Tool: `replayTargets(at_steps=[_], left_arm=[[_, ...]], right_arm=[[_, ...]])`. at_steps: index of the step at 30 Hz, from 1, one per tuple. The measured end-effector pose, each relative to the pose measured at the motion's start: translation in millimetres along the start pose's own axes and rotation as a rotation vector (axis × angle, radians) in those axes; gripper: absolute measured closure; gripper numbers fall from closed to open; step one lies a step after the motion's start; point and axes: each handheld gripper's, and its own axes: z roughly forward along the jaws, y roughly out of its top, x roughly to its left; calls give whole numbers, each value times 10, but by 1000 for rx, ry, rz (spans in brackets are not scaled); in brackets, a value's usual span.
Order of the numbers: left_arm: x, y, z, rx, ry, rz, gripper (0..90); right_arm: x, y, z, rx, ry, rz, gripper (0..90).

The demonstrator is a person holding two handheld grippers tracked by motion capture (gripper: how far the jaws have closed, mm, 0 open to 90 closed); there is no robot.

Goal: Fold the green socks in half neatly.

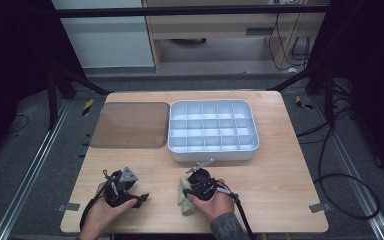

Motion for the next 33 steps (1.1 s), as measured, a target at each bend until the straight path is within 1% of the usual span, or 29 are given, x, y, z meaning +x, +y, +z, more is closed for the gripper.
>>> replayTargets(at_steps=[3,6,7,8,9,10,11,13,14,15,16,17,18,19,20,21,22,23,24,25,26,27,28,29,30,31,32,33], left_arm=[[11,-9,4,-4,0,-8,262],[12,-11,4,-3,1,-7,261],[15,-13,1,-3,3,-7,261],[15,-13,1,-3,3,-7,260],[23,-16,0,-2,4,-9,259],[23,-16,0,-2,4,-9,259],[29,-19,3,-2,6,-13,259],[49,-27,7,-7,11,-18,248],[49,-27,7,-7,11,-18,240],[60,-29,6,-8,11,-19,240],[70,-31,5,-13,16,-24,229],[97,-35,0,-16,17,-30,205],[97,-35,0,-16,17,-30,186],[117,-37,-6,-25,15,-40,168],[117,-37,-6,-25,15,-40,153],[128,-39,-4,-33,16,-33,129],[128,-39,-4,-33,16,-33,104],[136,-37,1,-37,16,-36,104],[147,-36,5,-37,17,-34,94],[173,-37,21,-38,23,-38,67],[173,-37,21,-38,23,-38,62],[200,-42,36,-38,31,-43,61],[200,-42,36,-38,31,-43,57],[219,-49,50,-34,29,-50,55],[219,-49,50,-34,29,-50,54],[230,-50,77,-26,33,-52,52],[230,-50,77,-26,33,-52,51],[240,-49,101,-17,36,-56,51]], right_arm=[[-4,-5,-48,-15,15,-4,738],[-14,-1,-81,-22,8,-8,738],[-27,6,-133,-30,3,-9,738],[-27,6,-133,-30,3,-9,738],[-44,18,-198,-44,-1,-12,738],[-44,18,-198,-44,-1,-12,738],[-56,27,-238,-49,-10,-12,738],[-109,53,-377,-71,-22,-13,738],[-109,53,-377,-71,-22,-13,738],[-130,65,-429,-75,-29,-13,738],[-155,75,-481,-83,-39,-12,738],[-213,95,-595,-94,-58,-11,738],[-213,95,-595,-94,-58,-11,738],[-276,120,-720,-100,-87,-7,737],[-276,120,-720,-100,-87,-7,737],[-340,150,-859,-110,-117,-3,737],[-340,150,-859,-110,-117,-3,737],[-374,165,-931,-115,-133,-7,737],[-409,184,-1004,-123,-149,-7,737],[-491,221,-1156,-139,-184,-5,736],[-537,239,-1232,-146,-199,-2,736],[-584,259,-1303,-153,-217,-7,736],[-584,259,-1303,-153,-217,-7,736],[-666,297,-1433,-160,-249,-10,736],[-666,297,-1433,-160,-249,-10,736],[-735,336,-1538,-157,-279,-11,736],[-735,336,-1538,-157,-279,-11,736],[-800,370,-1622,-148,-305,-16,736]])
